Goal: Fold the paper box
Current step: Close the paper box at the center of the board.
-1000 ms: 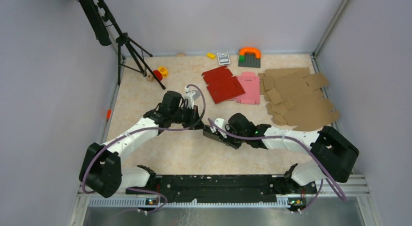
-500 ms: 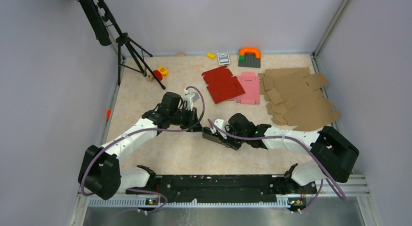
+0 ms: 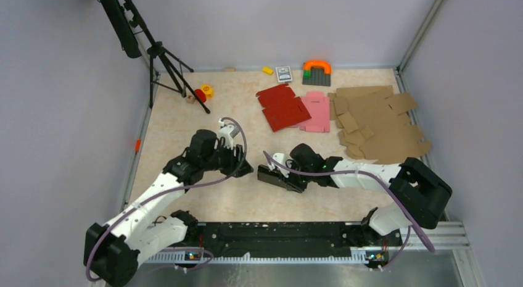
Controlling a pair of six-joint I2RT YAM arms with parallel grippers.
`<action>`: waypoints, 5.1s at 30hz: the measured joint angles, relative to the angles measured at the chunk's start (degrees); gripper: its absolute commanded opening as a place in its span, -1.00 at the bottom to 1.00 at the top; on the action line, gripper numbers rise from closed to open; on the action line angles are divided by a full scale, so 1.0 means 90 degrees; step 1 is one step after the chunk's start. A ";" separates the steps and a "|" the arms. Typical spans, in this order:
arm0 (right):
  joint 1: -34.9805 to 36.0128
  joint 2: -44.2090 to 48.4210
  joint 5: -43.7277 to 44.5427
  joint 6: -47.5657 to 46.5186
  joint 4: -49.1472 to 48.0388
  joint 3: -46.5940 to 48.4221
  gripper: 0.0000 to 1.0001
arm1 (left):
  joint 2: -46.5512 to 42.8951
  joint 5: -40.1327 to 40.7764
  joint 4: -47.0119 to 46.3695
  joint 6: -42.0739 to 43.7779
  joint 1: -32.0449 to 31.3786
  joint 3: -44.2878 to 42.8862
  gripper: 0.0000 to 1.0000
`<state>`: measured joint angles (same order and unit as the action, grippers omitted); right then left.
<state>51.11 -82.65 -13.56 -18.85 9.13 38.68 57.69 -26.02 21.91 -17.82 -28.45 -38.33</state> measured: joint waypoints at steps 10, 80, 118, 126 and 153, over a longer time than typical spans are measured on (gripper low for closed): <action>-0.0002 -0.0005 -0.0068 0.0002 0.0019 0.0000 -1.00 | -0.0821 0.1287 -0.0719 -0.2412 0.0075 0.0522 0.98; -0.0032 -0.0267 -0.0068 0.0350 -0.0019 0.0107 -0.80 | 0.0117 0.0687 -0.2953 -0.4046 0.0022 0.1989 -0.50; -0.0255 0.0415 -0.0160 0.1018 -0.0323 0.0204 0.44 | 0.0940 0.0855 -0.3400 -0.3854 -0.0389 0.1547 -0.76; -0.0709 0.0930 -0.0454 0.1756 -0.0352 0.0202 0.49 | 0.1088 0.1010 -0.3232 -0.3806 -0.0483 0.1336 -0.75; -0.0947 0.2021 0.0920 0.4920 0.0087 -0.0471 -1.00 | 0.1620 0.1236 -0.2880 -0.3611 -0.0481 0.0716 -0.75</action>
<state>42.59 -64.47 -5.28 25.43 9.91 34.44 72.27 -14.90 -4.01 -50.33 -32.77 -31.88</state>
